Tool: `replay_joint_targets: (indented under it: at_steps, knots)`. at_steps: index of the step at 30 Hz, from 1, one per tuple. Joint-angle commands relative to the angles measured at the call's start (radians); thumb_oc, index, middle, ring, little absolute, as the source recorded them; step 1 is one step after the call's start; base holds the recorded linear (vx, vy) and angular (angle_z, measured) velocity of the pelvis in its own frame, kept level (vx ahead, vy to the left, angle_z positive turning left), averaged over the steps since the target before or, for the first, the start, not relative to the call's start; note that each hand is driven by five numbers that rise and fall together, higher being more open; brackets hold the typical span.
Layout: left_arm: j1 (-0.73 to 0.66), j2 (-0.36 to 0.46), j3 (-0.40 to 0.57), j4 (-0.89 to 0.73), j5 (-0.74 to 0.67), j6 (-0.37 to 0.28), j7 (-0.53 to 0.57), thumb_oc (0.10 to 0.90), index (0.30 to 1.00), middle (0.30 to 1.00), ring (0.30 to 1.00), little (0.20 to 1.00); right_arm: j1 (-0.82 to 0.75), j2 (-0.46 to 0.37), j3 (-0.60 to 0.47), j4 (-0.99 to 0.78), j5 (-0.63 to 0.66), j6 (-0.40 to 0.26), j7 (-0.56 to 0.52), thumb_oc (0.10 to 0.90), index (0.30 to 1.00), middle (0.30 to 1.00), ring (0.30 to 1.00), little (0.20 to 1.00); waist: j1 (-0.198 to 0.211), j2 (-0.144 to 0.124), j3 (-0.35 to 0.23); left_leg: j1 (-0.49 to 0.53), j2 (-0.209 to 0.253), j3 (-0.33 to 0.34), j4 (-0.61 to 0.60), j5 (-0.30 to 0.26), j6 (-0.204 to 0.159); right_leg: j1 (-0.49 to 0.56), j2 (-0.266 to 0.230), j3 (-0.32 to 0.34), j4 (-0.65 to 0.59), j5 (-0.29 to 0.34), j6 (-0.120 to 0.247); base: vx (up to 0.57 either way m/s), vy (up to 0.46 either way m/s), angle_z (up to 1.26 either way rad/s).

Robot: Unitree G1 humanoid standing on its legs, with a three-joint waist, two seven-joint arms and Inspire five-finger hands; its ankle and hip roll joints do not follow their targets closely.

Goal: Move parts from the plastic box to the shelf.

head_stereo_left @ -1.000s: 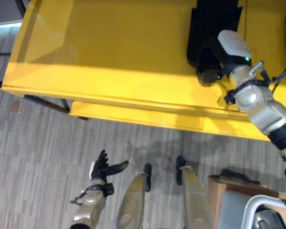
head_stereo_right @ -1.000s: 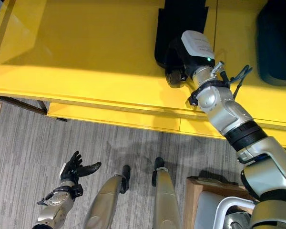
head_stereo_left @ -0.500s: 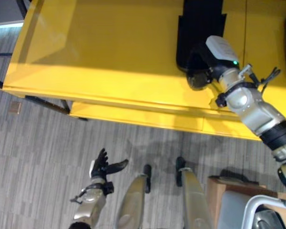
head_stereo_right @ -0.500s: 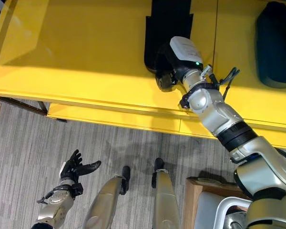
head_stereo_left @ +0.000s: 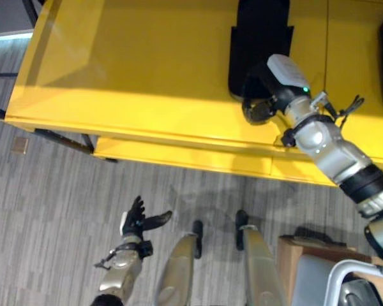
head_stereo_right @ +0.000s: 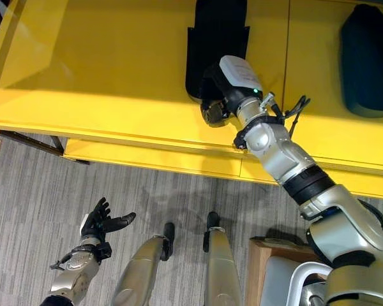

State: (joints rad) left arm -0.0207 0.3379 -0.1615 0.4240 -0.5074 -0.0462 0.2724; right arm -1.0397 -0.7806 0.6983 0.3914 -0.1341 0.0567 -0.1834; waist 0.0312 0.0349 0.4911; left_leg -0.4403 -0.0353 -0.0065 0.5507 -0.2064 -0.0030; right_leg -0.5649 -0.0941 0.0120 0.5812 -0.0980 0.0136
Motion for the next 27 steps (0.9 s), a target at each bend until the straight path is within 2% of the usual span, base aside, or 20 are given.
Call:
replay_joint_targets:
  at_steps: [1, 12, 25, 26, 27]
  knots:
    - [0.050, 0.064, 0.015, -0.042, -0.019, -0.063, 0.021, 0.900, 1.000, 1.000, 1.000, 1.000, 0.054, 0.018, -0.016, -0.021, 0.017, -0.023, -0.012, 0.400, 0.300, 0.300, 0.300, 0.300, 0.015, -0.033, -0.065, 0.000, 0.000, 0.032, -0.054, 0.027, 0.005, 0.079, 0.019, 0.045, 0.023, -0.132, 0.000, 0.00, 0.000, 0.00]
    - [0.043, 0.059, 0.014, -0.025, -0.016, -0.057, 0.022, 0.900, 1.000, 1.000, 1.000, 1.000, 0.116, 0.036, -0.062, -0.037, 0.027, -0.022, -0.022, 0.400, 0.300, 0.300, 0.300, 0.300, 0.008, -0.034, -0.065, 0.001, 0.002, 0.035, -0.046, 0.026, 0.007, 0.085, 0.021, 0.048, 0.017, -0.129, 0.000, 0.00, 0.000, 0.00]
    - [0.045, 0.063, 0.013, -0.035, -0.021, -0.061, 0.022, 0.900, 1.000, 1.000, 1.000, 1.000, 0.106, 0.037, -0.056, -0.029, 0.014, -0.019, -0.022, 0.400, 0.300, 0.300, 0.300, 0.300, 0.007, -0.035, -0.067, 0.001, 0.003, 0.034, -0.048, 0.028, 0.008, 0.087, 0.023, 0.051, 0.009, -0.121, 0.002, 0.00, 0.000, 0.00]
    - [0.045, 0.064, 0.013, -0.035, -0.020, -0.061, 0.021, 0.900, 1.000, 1.000, 1.000, 1.000, 0.103, 0.036, -0.055, -0.028, 0.013, -0.018, -0.023, 0.502, 0.443, 0.443, 0.443, 0.443, 0.007, -0.035, -0.066, 0.000, 0.003, 0.035, -0.045, 0.028, 0.008, 0.086, 0.023, 0.051, 0.010, -0.122, 0.002, 0.00, 0.000, 0.00]
    - [0.045, 0.064, 0.013, -0.037, -0.020, -0.061, 0.021, 0.900, 1.000, 1.000, 1.000, 1.000, 0.102, 0.035, -0.057, -0.028, 0.014, -0.017, -0.024, 0.710, 0.734, 0.734, 0.734, 0.734, 0.007, -0.036, -0.067, -0.001, 0.003, 0.035, -0.044, 0.027, 0.008, 0.085, 0.023, 0.052, 0.011, -0.122, 0.002, 0.00, 0.000, 0.00]
